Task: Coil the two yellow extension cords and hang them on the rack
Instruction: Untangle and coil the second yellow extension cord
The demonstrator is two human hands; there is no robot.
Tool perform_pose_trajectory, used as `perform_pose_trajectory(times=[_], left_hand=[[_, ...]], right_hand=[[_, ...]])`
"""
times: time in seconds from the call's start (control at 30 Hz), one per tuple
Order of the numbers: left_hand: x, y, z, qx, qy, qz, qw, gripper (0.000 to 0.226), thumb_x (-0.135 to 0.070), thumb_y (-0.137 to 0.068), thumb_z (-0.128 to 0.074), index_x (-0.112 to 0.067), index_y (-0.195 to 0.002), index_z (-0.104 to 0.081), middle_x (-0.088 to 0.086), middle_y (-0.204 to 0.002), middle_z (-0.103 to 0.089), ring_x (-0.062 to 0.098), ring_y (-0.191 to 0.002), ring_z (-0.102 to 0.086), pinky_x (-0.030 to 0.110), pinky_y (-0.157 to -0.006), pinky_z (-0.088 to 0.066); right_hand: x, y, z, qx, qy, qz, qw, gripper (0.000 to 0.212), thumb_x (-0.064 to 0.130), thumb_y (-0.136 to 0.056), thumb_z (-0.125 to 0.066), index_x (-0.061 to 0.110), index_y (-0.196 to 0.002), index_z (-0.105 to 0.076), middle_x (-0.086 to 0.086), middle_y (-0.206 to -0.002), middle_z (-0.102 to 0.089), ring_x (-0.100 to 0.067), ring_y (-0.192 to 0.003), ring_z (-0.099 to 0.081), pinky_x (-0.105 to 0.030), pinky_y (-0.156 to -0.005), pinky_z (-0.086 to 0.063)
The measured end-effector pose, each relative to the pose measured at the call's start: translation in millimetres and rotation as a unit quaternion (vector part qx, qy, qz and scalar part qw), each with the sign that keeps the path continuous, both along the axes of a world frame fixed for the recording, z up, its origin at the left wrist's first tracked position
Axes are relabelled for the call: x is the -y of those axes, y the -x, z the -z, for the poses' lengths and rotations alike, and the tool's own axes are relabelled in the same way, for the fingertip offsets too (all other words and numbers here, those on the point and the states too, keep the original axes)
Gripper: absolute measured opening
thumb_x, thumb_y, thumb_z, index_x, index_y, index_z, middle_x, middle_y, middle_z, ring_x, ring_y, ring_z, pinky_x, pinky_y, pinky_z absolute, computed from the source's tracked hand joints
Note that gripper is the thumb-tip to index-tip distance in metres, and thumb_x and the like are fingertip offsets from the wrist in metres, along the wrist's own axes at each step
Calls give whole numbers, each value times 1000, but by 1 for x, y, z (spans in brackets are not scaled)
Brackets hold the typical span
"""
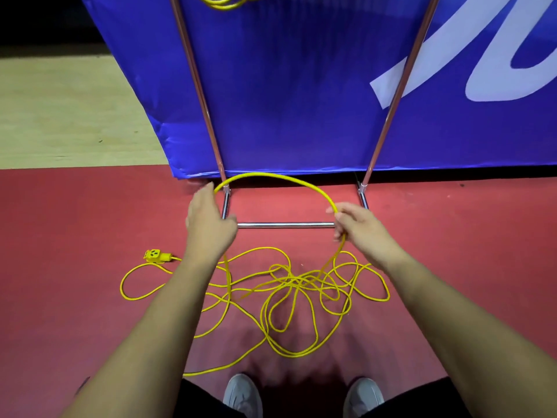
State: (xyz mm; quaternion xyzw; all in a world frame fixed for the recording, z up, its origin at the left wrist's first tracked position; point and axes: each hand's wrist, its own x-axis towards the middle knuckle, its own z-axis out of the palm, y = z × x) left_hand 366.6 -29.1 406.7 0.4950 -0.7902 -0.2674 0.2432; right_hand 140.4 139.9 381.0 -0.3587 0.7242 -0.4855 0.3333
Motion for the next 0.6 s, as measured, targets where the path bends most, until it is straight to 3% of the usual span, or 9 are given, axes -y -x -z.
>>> perform_pose_trajectory(times=[0.1,0.17,0.23,0.27,0.33,0.43,0.5,0.53,0.6], left_hand=[[-17,12,-6,-65,131,152,978,73,-19,-87,-59,-12,-150,-24,-1,-157,-17,19,-148,-11,31,-119,-11],[-34,23,-9,-51,60,285,955,57,-36,-93,-54,-20,-145,-38,-6,-149,-38,11,-140,-31,28,-115,-23],[-47,26,-10,-18,-72,334,940,31,-46,-94,-46,-24,-110,-62,-5,-105,-70,1,-97,-61,30,-88,-45],[-49,27,-11,-29,-100,337,936,30,-45,-95,-45,-23,-87,-63,-3,-78,-70,0,-71,-61,29,-71,-44],[-50,27,-17,-88,-121,323,935,36,-38,-95,-47,-16,-67,-54,-1,-53,-55,4,-48,-46,24,-54,-37],[-51,27,-34,-281,-186,276,900,34,-24,-97,-45,-11,-66,-49,-4,-50,-40,8,-47,-35,19,-50,-29],[-43,24,-41,-384,-232,232,863,35,-26,-96,-44,-15,-63,-48,-8,-49,-34,13,-47,-32,24,-51,-27],[-37,20,-41,-391,-233,207,866,36,-27,-97,-44,-15,-63,-49,-9,-48,-35,14,-47,-33,24,-50,-28],[-26,13,-37,-291,-171,172,925,35,-28,-98,-44,-13,-68,-54,-2,-52,-47,16,-50,-46,27,-53,-36]], right_hand=[[4,-20,-35,-37,23,-113,993,25,4,-98,-48,12,-103,-70,10,-54,-44,-9,-52,-40,-20,-51,-36],[3,-36,-47,-52,36,-171,983,18,0,-94,-54,2,-102,-71,13,-48,-47,-1,-49,-38,-15,-50,-32],[5,-41,-51,-59,57,-177,981,13,-2,-91,-60,-4,-99,-69,15,-53,-54,4,-50,-45,-9,-54,-34],[4,-38,-48,-65,59,-181,980,9,0,-89,-63,-2,-95,-70,14,-59,-57,5,-54,-47,-9,-57,-35],[0,-26,-31,-114,30,-191,974,9,10,-90,-66,7,-81,-66,6,-64,-52,-1,-60,-44,-20,-58,-37],[-13,-3,23,-185,-70,-201,960,17,17,-94,-60,9,-79,-59,-3,-71,-54,-7,-68,-45,-31,-68,-41],[-25,4,53,-161,-136,-204,956,18,17,-97,-55,15,-79,-54,1,-70,-47,-2,-61,-39,-32,-66,-38],[-28,5,60,-135,-159,-197,958,19,16,-98,-53,17,-79,-52,5,-68,-43,0,-57,-36,-31,-63,-36],[-29,6,61,-85,-157,-131,975,17,13,-100,-51,13,-83,-56,6,-65,-49,0,-55,-42,-31,-65,-38]])
